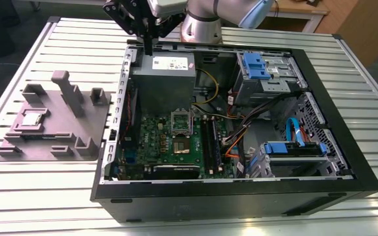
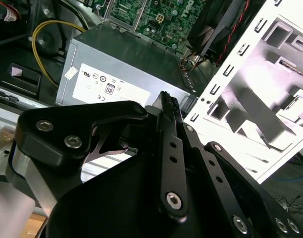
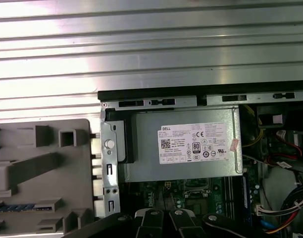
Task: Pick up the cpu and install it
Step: 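Reach for the cpu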
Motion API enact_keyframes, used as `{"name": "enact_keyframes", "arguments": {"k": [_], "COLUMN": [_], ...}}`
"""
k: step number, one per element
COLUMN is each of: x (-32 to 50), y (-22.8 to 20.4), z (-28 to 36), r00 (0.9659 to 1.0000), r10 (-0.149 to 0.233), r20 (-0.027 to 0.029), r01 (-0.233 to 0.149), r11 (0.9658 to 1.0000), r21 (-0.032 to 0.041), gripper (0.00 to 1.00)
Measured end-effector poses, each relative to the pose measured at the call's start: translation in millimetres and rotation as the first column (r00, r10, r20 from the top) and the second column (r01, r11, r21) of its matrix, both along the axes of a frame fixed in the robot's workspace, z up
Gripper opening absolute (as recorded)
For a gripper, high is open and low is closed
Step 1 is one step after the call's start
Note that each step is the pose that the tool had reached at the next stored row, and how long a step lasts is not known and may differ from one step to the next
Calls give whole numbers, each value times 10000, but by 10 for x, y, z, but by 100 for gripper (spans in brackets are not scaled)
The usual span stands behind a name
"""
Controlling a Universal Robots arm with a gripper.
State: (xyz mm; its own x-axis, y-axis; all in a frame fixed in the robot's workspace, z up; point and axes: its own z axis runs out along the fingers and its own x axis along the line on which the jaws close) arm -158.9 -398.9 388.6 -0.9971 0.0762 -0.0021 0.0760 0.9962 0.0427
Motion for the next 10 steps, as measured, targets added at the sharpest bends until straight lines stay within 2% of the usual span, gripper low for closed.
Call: {"name": "enact_keyframes", "arguments": {"k": [10], "x": [-20], "y": [0], "z": [-1], "r00": [10000], "r10": [0], "r20": [0], "r01": [0], "r11": [10000], "r21": [0], "gripper": [10]}}
